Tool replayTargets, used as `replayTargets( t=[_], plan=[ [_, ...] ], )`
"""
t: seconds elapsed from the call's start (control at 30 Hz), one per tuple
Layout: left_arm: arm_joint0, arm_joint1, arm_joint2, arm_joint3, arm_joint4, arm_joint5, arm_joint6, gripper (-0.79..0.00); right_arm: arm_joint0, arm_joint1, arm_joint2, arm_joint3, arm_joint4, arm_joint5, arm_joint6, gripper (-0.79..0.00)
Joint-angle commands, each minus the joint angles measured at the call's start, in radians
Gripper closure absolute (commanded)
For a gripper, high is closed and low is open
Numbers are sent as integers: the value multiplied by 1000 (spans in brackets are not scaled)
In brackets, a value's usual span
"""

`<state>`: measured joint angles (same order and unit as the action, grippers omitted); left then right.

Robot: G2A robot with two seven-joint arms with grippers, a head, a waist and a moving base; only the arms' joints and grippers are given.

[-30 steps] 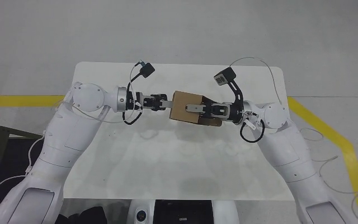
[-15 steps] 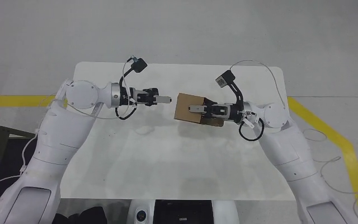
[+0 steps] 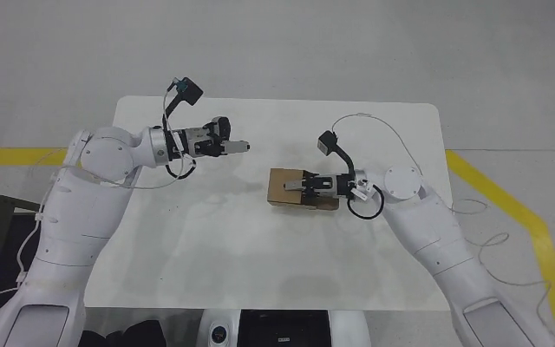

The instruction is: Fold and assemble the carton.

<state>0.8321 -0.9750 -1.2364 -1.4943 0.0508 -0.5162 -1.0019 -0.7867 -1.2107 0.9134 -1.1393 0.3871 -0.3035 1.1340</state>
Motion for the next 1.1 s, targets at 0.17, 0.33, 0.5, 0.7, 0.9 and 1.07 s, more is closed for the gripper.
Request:
replayTargets(
  t=[0.17,0.33,0.5,0.7,0.9,1.07],
  plan=[
    [50,12,-25,-53,125,-81,49,-785,47,-30,-63,100,-27,-29,-33,-234],
    [91,17,-17,-107,264,-147,106,-785,61,-39,-71,146,-35,-42,-54,-542],
    [128,23,-12,-143,413,-212,153,-785,57,-30,-39,148,-27,-52,-32,-711],
    [175,29,-33,-193,618,-311,289,-785,7,5,47,53,-32,-63,6,-720],
    [239,28,-39,-222,801,-348,482,-785,-75,45,153,-86,-55,-43,23,-785],
    [251,27,-42,-229,874,-355,556,-785,-133,72,233,-193,-64,-17,38,-785]
  ],
)
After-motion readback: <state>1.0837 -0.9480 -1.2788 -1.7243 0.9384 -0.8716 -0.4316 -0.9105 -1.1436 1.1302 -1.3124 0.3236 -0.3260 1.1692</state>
